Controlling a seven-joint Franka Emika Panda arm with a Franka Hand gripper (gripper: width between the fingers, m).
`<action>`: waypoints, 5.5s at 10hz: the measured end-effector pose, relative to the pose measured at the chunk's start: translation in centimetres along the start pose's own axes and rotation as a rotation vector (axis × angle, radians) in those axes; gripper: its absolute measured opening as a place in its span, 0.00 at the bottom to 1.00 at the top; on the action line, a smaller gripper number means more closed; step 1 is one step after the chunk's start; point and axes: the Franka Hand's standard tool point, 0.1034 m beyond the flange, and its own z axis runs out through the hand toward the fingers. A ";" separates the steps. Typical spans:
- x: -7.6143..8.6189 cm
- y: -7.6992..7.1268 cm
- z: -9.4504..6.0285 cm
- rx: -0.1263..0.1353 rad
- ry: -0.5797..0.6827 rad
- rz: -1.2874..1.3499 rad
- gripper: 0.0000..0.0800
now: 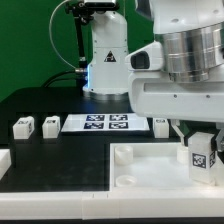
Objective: Assemble one leg
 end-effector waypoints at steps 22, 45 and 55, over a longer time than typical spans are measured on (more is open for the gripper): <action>-1.5 -1.9 0.2 -0.014 0.044 -0.444 0.64; 0.0 -1.0 0.7 -0.012 0.147 -0.742 0.81; 0.6 0.2 0.9 0.081 0.125 -0.051 0.38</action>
Offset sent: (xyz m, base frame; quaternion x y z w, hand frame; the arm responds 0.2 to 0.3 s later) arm 0.0000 0.0000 0.0000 0.0000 0.0000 0.2667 0.9638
